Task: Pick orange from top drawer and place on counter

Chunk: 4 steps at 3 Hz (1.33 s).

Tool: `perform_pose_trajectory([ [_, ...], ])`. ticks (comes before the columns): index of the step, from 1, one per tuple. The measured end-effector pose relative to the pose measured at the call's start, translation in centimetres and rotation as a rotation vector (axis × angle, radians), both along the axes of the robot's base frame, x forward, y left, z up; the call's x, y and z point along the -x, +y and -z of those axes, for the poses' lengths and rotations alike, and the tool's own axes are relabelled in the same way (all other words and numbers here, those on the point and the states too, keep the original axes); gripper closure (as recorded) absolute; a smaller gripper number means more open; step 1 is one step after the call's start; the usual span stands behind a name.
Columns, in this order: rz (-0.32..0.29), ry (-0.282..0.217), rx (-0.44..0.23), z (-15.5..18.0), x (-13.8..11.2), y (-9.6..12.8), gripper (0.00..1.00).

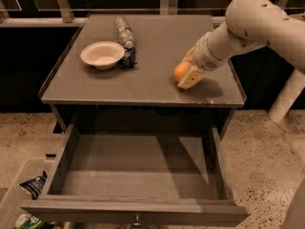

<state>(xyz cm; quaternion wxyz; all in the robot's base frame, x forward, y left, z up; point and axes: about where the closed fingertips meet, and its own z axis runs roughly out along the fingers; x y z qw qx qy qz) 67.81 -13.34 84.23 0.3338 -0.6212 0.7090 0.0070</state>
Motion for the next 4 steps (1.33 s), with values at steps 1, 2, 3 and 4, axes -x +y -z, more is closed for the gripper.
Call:
perform_pose_trajectory([
  [1,0.000,0.000,0.000,0.00,0.00,0.00,0.82],
  [2,0.000,0.000,0.000,0.00,0.00,0.00,0.59],
  [3,0.000,0.000,0.000,0.00,0.00,0.01,0.36],
  [4,0.000,0.000,0.000,0.00,0.00,0.01,0.13],
])
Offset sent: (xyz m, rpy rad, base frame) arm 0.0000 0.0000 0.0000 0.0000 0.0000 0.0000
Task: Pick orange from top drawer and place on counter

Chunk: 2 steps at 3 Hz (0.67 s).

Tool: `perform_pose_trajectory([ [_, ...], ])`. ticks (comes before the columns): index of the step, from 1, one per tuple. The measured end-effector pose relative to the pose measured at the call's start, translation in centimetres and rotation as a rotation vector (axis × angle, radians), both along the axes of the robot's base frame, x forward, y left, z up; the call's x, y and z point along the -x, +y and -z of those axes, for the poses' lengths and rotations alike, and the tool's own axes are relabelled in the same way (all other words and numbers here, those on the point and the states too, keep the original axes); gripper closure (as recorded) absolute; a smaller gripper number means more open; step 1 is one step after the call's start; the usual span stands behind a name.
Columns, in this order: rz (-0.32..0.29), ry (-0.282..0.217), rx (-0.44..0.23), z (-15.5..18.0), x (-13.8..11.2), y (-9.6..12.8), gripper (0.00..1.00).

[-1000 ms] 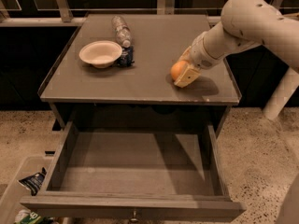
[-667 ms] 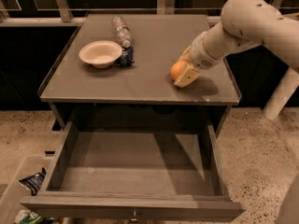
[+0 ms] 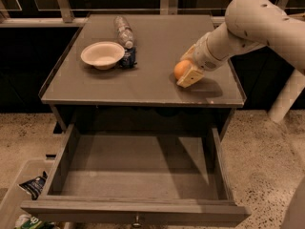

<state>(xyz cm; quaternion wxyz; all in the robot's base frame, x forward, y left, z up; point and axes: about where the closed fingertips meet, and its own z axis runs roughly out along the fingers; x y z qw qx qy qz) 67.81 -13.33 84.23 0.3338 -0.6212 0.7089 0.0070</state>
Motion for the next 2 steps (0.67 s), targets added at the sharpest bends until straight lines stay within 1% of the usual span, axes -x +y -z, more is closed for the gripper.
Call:
perform_pose_trajectory([
  [1,0.000,0.000,0.000,0.01,0.00,0.01,0.00],
  [2,0.000,0.000,0.000,0.01,0.00,0.01,0.00],
])
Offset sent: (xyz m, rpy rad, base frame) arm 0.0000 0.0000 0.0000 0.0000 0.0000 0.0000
